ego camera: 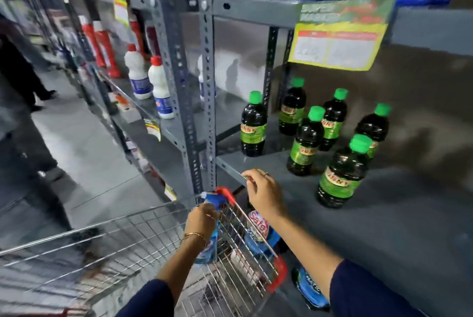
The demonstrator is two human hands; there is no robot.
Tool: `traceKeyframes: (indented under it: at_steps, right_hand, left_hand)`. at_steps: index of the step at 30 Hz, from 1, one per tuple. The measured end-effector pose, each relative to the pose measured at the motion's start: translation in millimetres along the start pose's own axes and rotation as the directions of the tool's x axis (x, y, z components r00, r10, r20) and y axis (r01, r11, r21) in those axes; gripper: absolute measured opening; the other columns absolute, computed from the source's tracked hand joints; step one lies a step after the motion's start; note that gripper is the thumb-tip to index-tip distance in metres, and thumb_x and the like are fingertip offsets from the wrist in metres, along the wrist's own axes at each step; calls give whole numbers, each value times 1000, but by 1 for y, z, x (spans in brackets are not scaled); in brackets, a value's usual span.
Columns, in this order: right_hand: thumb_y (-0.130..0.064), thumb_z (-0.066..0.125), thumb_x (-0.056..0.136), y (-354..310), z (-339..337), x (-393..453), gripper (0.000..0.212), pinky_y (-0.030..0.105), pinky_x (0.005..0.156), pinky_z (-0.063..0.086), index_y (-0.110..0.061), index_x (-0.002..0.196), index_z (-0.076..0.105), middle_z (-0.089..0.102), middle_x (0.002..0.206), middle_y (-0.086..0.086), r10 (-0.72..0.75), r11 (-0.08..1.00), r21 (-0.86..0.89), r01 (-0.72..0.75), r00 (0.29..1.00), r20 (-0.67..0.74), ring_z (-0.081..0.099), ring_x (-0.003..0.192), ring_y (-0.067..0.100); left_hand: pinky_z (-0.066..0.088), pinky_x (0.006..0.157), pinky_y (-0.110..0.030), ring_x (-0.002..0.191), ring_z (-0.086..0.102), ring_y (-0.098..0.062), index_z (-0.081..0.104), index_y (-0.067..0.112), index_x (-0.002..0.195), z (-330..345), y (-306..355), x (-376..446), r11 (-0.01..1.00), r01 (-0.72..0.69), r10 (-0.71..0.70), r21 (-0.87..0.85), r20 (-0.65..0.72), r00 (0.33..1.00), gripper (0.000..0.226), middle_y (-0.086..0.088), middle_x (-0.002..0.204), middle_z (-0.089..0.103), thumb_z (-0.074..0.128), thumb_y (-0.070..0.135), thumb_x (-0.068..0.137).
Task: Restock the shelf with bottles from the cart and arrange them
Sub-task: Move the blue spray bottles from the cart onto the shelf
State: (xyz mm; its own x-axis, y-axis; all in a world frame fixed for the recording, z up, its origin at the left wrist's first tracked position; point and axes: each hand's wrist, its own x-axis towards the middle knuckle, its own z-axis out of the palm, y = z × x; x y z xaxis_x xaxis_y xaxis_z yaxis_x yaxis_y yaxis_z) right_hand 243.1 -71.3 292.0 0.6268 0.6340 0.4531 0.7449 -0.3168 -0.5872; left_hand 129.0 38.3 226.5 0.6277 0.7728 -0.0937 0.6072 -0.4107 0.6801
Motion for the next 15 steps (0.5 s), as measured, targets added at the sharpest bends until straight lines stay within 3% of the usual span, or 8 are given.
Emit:
traceKeyframes:
  at_steps: [3, 6, 9, 12, 15]
  right_hand:
    - [4, 54, 82, 5, 33, 7, 19, 38, 75, 50, -2, 95, 66, 71, 95, 18, 9, 999, 33, -11, 998, 62, 66, 87, 33]
    - [0, 53, 84, 11, 63, 9, 20, 39, 79, 51, -5, 98, 66, 71, 98, 17, 74, 997, 19, -77, 988, 133, 65, 89, 33]
    - [0, 53, 83, 20, 94, 8, 28, 32, 84, 45, -8, 108, 64, 70, 106, 15, 122, 992, 0, -125, 966, 229, 63, 95, 30]
    - [-3, 52, 88, 33, 124, 9, 41, 29, 97, 41, -11, 128, 50, 58, 128, 12, 202, 978, -30, -208, 892, 405, 54, 115, 26]
    - [-6, 55, 88, 47, 147, 11, 56, 38, 105, 38, -14, 140, 34, 45, 141, 15, 288, 957, -124, -262, 805, 519, 45, 127, 29]
  left_hand:
    - [44, 82, -36, 103, 61, -37, 68, 10, 105, 7, -30, 12, 998, 57, -57, 5, 8, 998, 24, -20, 107, 70, 60, 14, 83]
    - [49, 77, -38, 93, 66, -37, 68, 2, 99, 17, -57, 22, 989, 131, -130, -72, 29, 991, 20, -24, 97, 71, 64, 10, 80]
    - [51, 77, -36, 92, 66, -33, 66, 2, 102, 26, -81, 33, 972, 204, -198, -115, 66, 978, 24, -21, 101, 71, 66, 10, 79]
    - [50, 86, -35, 100, 63, -29, 59, 4, 114, 37, -101, 47, 958, 258, -245, -121, 114, 963, 36, -16, 114, 66, 67, 12, 79]
    - [47, 90, -36, 107, 59, -28, 54, 7, 120, 46, -111, 59, 944, 313, -292, -108, 177, 940, 46, -14, 121, 62, 69, 14, 78]
